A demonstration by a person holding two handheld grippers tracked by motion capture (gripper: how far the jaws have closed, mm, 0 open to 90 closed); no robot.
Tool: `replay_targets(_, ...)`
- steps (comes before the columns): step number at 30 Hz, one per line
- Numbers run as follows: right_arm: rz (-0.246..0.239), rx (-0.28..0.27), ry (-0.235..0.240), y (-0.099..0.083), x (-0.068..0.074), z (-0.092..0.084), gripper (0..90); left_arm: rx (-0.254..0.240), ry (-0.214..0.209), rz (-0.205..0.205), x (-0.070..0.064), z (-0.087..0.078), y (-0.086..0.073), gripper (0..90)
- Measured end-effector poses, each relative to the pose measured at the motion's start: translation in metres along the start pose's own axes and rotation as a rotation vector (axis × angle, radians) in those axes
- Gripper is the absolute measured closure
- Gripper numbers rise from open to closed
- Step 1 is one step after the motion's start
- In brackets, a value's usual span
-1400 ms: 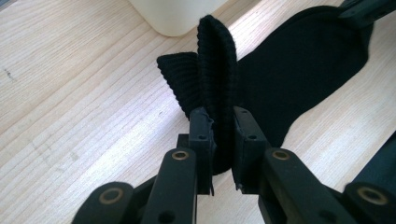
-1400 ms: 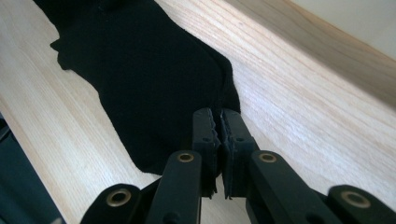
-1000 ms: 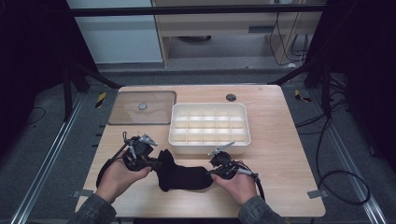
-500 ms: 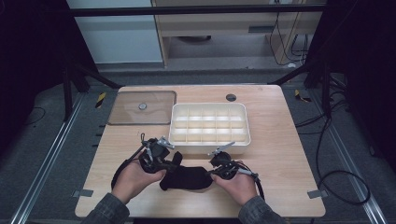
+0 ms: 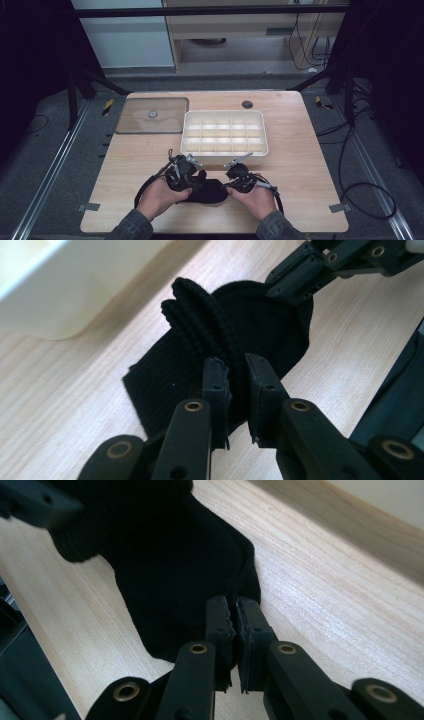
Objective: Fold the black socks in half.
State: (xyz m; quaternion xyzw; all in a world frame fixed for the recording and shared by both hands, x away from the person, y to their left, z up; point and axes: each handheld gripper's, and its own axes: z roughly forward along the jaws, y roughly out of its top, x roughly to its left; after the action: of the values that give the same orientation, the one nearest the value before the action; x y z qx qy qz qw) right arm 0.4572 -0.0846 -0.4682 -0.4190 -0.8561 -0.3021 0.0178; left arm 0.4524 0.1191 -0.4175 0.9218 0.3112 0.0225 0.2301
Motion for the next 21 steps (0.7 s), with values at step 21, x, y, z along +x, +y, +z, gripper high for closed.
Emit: replay_targets(21, 0.013, -0.002, 0.011, -0.005, -0.003, 0.002, 85.5, 0.018, -0.033, 0.009, -0.014, 0.031, 0.007, 79.3)
